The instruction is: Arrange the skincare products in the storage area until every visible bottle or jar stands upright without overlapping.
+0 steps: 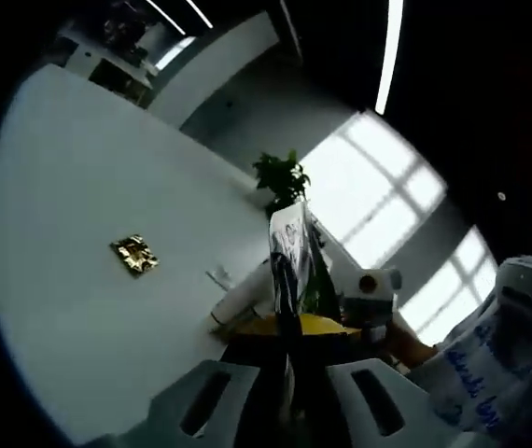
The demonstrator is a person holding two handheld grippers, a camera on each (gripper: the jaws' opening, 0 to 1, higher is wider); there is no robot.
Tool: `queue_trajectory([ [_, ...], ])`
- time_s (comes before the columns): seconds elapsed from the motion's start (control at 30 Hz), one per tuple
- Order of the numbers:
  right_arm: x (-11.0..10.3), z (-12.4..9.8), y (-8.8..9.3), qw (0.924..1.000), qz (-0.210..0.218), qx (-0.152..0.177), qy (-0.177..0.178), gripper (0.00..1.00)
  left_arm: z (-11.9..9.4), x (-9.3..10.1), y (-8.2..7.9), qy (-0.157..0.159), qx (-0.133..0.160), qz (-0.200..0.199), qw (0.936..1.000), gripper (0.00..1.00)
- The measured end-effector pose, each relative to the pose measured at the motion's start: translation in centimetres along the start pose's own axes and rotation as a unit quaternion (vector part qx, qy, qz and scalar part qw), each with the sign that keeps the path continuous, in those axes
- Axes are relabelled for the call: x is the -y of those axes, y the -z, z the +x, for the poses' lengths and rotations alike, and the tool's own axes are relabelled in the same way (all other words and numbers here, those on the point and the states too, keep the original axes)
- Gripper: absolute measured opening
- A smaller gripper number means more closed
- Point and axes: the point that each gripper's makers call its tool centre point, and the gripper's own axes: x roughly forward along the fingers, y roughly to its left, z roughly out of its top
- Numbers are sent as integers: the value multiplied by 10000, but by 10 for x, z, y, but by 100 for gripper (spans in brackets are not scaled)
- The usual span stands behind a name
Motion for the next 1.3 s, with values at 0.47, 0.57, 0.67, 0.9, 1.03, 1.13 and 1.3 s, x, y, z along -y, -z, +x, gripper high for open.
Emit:
queue_trajectory([
  [0.47, 23, 5, 23, 9968, -196, -452, 624, 1, 10, -18, 22, -455, -217, -77, 9987, 0],
  [0.57, 27, 4, 26, 9956, -249, -562, 713, 2, 10, -21, 25, -556, -260, -110, 9981, 0],
  [0.67, 31, 5, 32, 9929, -384, -749, 839, 3, 10, -24, 29, -662, -313, -117, 9973, 0],
  [0.9, 42, 4, 40, 9861, -651, -1187, 960, 4, 8, -32, 32, -762, -388, -138, 9962, 0],
  [1.03, 48, 4, 43, 9785, -962, -1468, 1085, 4, 11, -38, 35, -870, -475, -153, 9950, 0],
  [1.13, 47, 6, 47, 9728, -1177, -1662, 1102, 4, 12, -44, 37, -902, -545, -207, 9942, 0],
  [1.3, 53, 8, 51, 9662, -1379, -1850, 1154, 2, 16, -52, 42, -979, -652, -310, 9926, 0],
])
